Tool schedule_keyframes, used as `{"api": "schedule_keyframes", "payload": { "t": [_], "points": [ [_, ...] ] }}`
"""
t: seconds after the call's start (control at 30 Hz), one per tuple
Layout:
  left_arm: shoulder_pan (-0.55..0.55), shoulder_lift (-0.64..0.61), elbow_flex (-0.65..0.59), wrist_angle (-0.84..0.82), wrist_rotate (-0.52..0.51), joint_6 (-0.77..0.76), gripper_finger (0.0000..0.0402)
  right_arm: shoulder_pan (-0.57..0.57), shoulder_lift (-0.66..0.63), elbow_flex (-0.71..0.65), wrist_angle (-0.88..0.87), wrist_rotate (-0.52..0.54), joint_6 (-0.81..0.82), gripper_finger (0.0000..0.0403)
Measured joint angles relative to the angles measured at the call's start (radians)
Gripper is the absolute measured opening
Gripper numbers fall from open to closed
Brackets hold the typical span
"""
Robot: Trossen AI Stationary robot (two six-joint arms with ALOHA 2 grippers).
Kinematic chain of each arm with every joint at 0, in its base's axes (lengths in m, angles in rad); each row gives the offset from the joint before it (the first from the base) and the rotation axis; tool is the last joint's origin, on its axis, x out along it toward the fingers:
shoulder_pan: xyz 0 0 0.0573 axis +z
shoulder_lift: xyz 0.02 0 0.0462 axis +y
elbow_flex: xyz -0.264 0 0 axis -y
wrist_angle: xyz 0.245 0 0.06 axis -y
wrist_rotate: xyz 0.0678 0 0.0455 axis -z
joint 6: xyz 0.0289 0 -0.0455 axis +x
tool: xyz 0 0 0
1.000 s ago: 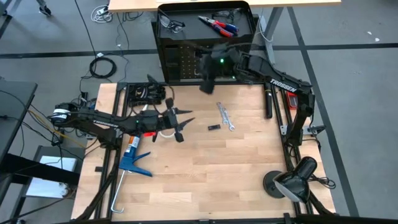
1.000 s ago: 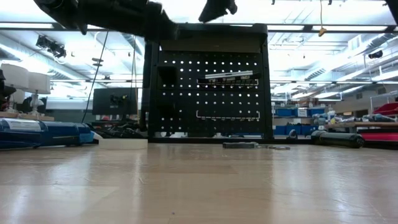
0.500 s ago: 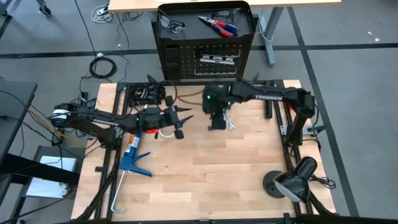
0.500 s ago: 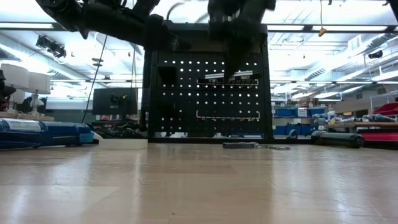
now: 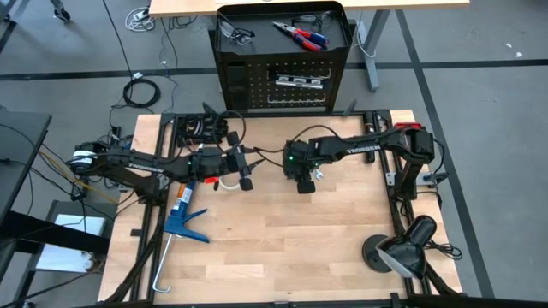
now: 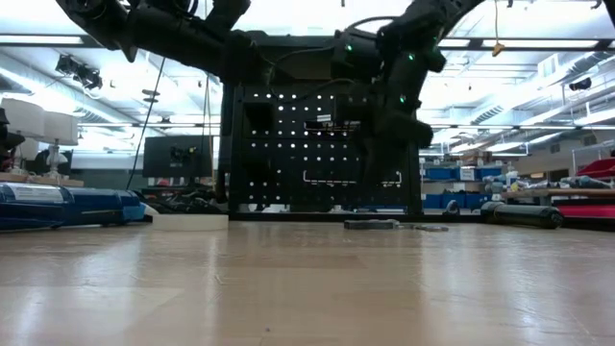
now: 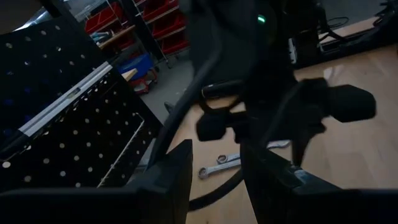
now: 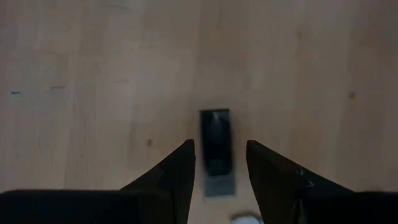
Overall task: Hang tools onto peg board
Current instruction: Hang the utility knife on the peg board
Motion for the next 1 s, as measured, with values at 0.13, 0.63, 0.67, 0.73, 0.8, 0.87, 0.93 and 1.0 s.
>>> {"api": "schedule_keyframes", "payload": {
  "t": [0.13, 0.63, 0.67, 0.73, 0.8, 0.87, 0.93, 1.0],
  "points": [
    [0.0, 0.0, 0.0, -0.002, 0.0, 0.0, 0.014, -0.002, 0.0, -0.047, 0.048, 0.0, 0.0, 0.0176],
    [0.0, 0.0, 0.0, -0.012, 0.123, 0.0, 0.014, -0.018, 0.0, -0.17, 0.214, 0.022, -0.004, 0.0218],
    [0.0, 0.0, 0.0, -0.012, 0.124, 0.002, 0.014, -0.018, 0.0, -0.177, 0.217, 0.022, -0.004, 0.0219],
    [0.0, 0.0, 0.0, -0.019, 0.124, 0.005, 0.014, -0.018, 0.0, -0.198, 0.236, 0.022, -0.004, 0.0218],
    [0.0, 0.0, 0.0, -0.02, 0.124, 0.005, 0.014, -0.018, -0.001, -0.22, 0.27, 0.022, -0.004, 0.0217],
    [0.0, 0.0, 0.0, -0.02, 0.124, 0.006, 0.014, -0.019, -0.004, -0.236, 0.292, 0.022, -0.003, 0.0215],
    [0.0, 0.0, 0.0, -0.021, 0.123, 0.006, 0.014, -0.019, -0.004, -0.242, 0.305, 0.022, -0.002, 0.0215],
    [0.0, 0.0, 0.0, -0.02, 0.123, 0.008, 0.014, -0.02, -0.004, -0.242, 0.307, 0.022, 0.0, 0.0213]
  ]
}}
